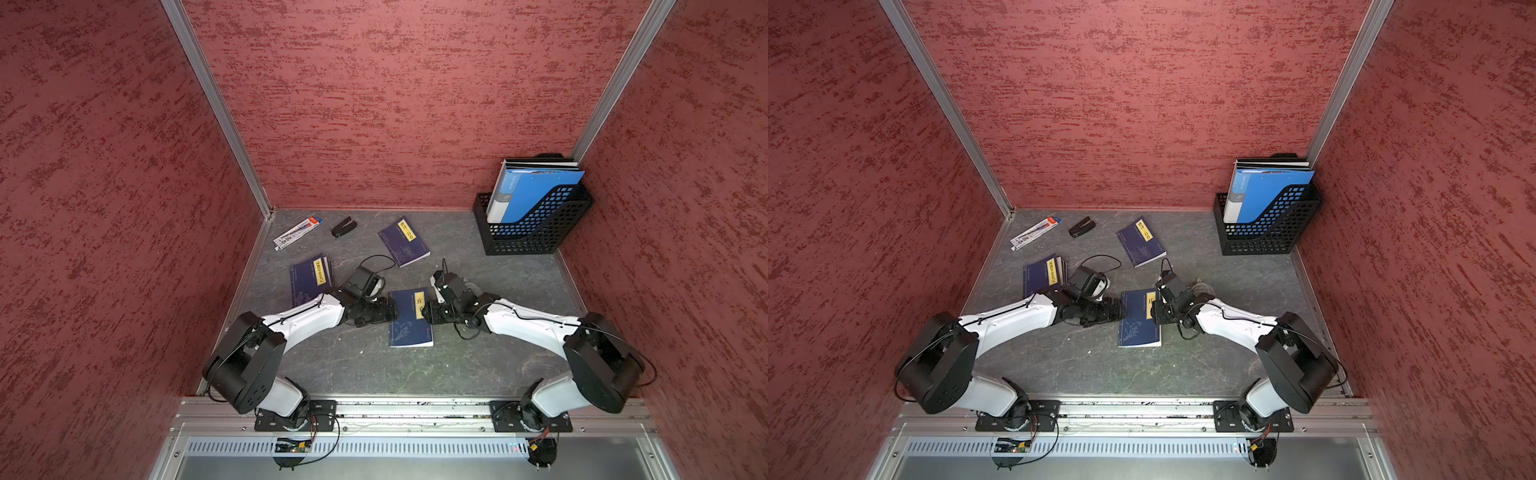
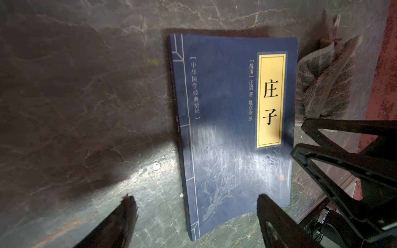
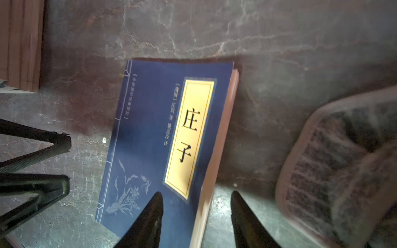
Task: Wipe the cover of the book
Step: Place the cleaning item at the center of the board, then pick up the book from the center of the board.
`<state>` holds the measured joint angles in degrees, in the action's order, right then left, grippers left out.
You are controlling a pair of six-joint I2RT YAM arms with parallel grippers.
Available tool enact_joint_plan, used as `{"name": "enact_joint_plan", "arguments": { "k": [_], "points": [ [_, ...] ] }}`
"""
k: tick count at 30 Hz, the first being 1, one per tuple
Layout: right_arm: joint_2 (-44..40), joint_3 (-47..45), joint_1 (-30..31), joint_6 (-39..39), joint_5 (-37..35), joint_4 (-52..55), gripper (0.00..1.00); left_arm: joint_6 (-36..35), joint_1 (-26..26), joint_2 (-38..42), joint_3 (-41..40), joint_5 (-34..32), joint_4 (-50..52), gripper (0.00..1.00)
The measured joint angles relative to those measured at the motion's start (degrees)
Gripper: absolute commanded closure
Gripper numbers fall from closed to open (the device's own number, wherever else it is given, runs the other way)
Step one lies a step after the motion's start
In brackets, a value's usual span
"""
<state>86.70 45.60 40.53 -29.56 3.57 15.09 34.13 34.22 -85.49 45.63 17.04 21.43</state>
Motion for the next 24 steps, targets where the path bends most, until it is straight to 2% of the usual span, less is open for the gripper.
{"name": "enact_joint_plan", "arguments": {
  "k": [9, 24],
  "points": [
    [1.9, -3.4, 0.3, -2.2, 0.1, -1.6, 0.69, 2.0, 1.6, -3.5, -0.8, 0.8, -2.7, 0.15],
    [3.6, -4.0, 0.7, -3.2, 1.7, -5.3, 0.76, 4.1, 1.6, -7.2, -0.9, 6.8, -11.4, 0.23]
  ]
}}
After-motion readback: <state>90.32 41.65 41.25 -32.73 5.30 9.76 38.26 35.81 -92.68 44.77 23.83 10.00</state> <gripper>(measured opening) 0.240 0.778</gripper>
